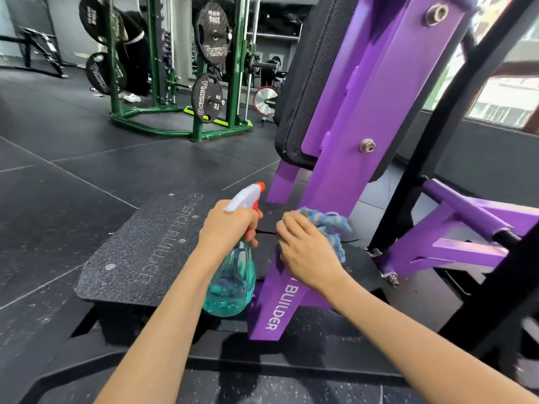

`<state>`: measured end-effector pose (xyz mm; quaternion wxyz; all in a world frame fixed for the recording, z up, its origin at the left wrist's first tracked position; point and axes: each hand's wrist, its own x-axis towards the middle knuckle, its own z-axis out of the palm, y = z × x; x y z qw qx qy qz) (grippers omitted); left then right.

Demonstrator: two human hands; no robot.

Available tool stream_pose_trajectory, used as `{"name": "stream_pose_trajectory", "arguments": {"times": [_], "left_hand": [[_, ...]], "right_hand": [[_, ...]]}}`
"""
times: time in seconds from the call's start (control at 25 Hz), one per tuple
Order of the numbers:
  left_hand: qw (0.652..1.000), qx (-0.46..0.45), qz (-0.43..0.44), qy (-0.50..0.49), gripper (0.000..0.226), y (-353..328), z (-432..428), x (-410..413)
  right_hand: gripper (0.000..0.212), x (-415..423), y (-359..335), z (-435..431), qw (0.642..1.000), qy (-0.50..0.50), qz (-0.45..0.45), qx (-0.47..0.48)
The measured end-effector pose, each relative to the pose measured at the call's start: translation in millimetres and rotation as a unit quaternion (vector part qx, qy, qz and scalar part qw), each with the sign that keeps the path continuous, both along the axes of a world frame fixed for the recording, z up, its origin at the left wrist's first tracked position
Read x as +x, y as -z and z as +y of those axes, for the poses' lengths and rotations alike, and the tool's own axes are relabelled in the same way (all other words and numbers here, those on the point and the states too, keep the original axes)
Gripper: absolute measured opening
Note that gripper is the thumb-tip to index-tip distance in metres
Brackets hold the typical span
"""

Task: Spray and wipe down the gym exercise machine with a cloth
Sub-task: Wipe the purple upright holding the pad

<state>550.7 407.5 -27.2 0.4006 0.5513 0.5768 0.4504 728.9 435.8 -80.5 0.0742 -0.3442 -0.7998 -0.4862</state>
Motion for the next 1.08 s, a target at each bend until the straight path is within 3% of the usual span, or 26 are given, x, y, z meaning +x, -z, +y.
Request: {"name": "stream_pose_trajectory", "arguments": {"times": [0.04, 0.12, 0.28, 0.32, 0.44, 0.52, 0.68, 0.8, 0.92, 1.0, 1.08], "left_hand": [[1.0, 0.003, -0.007, -0.01, 0.041, -3, 0, -1], [1.0, 0.011, 0.006, -0.01, 0.04, -8, -3, 0], [1.0, 0.016, 0.0, 0.009, 0.036, -22, -8, 6], [1.0, 0.025, -0.012, 0.012, 0.033, -24, -10, 6], [0.998, 0.057, -0.024, 0.013, 0.03, -31, -12, 10], [0.997, 0.071, -0.013, 0.005, 0.03, -37, -14, 15], [0.994, 0.096, -0.018, 0.047, 0.044, -69, -23, 27], [0.989, 0.119, -0.046, 0.071, 0.03, -119, -18, 37], [0.99, 0.126, -0.053, 0.039, 0.036, -161, -5, 39], [0.99, 0.128, -0.041, 0.038, 0.038, -177, -3, 34], [0.992, 0.118, -0.022, 0.048, 0.03, -191, -3, 30]], "right_hand": [[0.024, -4, 15, -7, 0.997, 0.011, -0.073, -0.024], [0.025, -7, 4, -2, 0.994, -0.026, -0.099, -0.026], [0.011, -1, -67, 15, 0.993, -0.008, 0.083, 0.084], [0.012, -1, -60, 13, 0.993, -0.012, 0.081, 0.081], [0.032, 2, -9, -5, 0.993, -0.093, -0.055, -0.052], [0.034, 25, -27, 1, 0.987, -0.135, -0.066, -0.054], [0.03, 42, -139, 17, 0.978, -0.136, 0.103, 0.121], [0.03, 40, -190, 25, 0.96, -0.152, 0.187, 0.142], [0.02, 34, -223, 21, 0.928, -0.135, 0.32, 0.132], [0.013, 27, -213, 17, 0.943, -0.102, 0.276, 0.154], [0.018, 25, -187, 11, 0.977, -0.096, 0.118, 0.147]]}}
